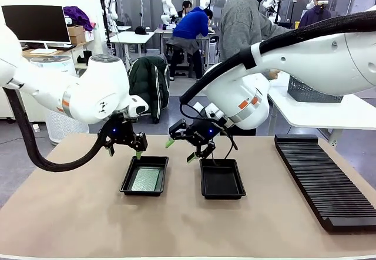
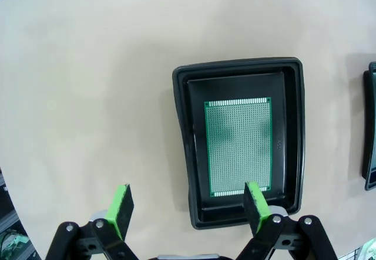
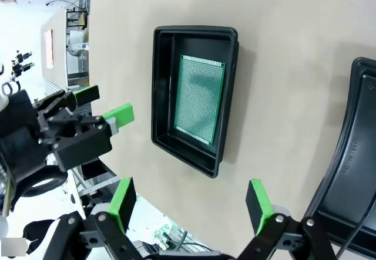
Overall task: Inspect and transfer BCBs to ESD trays.
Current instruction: Pick up the ESD tray and place it on the left side of the table.
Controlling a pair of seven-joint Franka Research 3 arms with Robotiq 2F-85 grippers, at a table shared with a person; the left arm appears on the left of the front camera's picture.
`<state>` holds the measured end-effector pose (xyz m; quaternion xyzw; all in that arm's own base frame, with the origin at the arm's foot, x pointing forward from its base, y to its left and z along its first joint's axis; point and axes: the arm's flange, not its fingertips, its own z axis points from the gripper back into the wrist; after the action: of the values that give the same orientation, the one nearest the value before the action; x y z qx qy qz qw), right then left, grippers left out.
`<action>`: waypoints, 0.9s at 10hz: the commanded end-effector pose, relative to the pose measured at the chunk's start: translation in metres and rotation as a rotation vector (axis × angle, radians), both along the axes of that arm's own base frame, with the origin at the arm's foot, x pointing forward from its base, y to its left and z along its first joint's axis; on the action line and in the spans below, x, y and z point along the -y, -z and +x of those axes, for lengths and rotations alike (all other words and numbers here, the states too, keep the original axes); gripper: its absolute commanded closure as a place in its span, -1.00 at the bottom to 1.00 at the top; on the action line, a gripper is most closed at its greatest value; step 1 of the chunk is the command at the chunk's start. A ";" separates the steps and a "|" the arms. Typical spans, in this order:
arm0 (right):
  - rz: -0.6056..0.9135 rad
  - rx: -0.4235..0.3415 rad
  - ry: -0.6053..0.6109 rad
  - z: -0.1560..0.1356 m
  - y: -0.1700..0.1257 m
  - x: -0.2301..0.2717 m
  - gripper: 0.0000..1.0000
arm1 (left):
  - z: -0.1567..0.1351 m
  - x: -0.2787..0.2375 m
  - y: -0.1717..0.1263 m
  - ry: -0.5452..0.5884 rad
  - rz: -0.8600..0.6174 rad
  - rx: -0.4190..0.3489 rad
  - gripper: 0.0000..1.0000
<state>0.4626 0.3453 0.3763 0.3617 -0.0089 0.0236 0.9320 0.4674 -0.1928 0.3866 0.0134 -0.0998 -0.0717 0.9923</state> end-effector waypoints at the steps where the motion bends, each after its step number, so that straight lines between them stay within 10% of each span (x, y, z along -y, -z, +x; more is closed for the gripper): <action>1: 0.043 0.009 -0.019 -0.005 0.013 0.013 -1.00 | 0.011 0.004 0.003 -0.031 0.017 -0.017 -1.00; 9: 0.017 0.003 -0.010 0.000 0.008 0.006 -1.00 | 0.029 0.004 0.051 -0.023 0.031 -0.046 -1.00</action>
<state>0.4630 0.3379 0.3685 0.3706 -0.0101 0.0342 0.9281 0.4902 -0.1948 0.3387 0.0124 -0.0637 -0.0727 0.9952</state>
